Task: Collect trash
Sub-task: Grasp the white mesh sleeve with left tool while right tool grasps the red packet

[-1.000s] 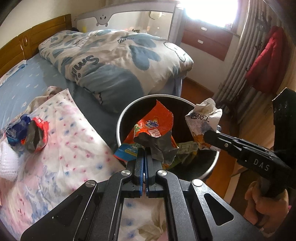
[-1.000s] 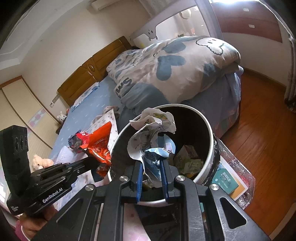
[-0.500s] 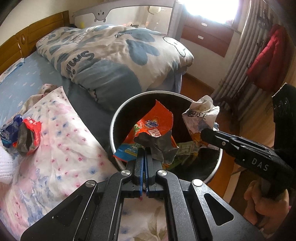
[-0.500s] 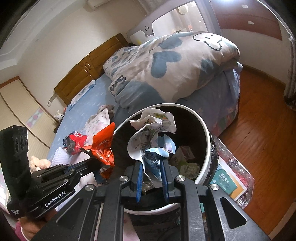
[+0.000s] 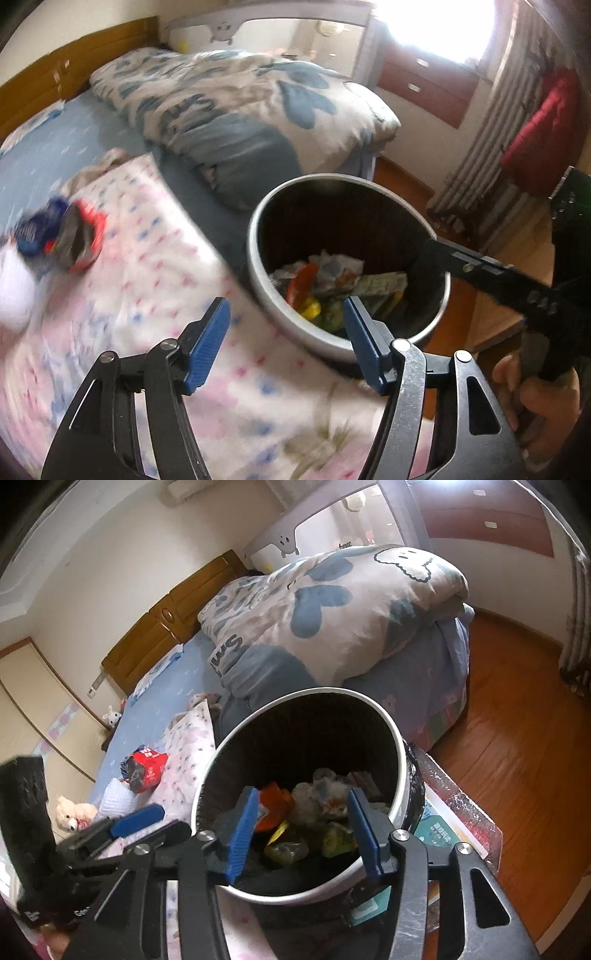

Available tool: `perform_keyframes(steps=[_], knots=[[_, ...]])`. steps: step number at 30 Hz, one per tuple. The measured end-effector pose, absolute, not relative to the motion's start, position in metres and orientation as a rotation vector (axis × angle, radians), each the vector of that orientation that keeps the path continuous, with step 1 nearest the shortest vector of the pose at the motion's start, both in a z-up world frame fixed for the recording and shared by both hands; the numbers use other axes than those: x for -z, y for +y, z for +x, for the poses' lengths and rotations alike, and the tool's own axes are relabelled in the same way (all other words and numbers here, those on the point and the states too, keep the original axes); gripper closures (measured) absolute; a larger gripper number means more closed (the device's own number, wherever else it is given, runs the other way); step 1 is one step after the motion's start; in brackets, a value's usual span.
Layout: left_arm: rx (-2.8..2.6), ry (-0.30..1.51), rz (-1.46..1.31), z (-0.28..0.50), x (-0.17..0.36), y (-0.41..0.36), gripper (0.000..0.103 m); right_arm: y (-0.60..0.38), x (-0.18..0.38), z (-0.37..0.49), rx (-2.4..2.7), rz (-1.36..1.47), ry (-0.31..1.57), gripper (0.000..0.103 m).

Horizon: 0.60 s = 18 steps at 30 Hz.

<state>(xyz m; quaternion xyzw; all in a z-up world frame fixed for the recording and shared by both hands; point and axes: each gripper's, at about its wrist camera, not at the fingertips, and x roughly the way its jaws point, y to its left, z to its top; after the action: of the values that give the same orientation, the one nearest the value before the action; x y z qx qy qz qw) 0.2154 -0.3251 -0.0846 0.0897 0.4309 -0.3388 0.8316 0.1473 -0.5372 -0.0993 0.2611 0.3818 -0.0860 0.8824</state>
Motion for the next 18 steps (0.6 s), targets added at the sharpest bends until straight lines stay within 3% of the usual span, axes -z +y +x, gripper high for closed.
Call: perform_keyframes(steps=[3,8,18], knots=[[0.683,0.928,0.153,0.214,0.091,-0.301,0.036,-0.523,0.093,0.143,0.170,0.520,0.774,0.025],[0.623,0.929,0.089,0.210,0.094,-0.260,0.035,-0.494,0.088,0.146,0.131,0.491,0.769,0.017],[0.488,0.915,-0.016,0.208,0.096,-0.177,0.030,-0.428,0.083,0.163,0.022,0.427,0.776,0.013]])
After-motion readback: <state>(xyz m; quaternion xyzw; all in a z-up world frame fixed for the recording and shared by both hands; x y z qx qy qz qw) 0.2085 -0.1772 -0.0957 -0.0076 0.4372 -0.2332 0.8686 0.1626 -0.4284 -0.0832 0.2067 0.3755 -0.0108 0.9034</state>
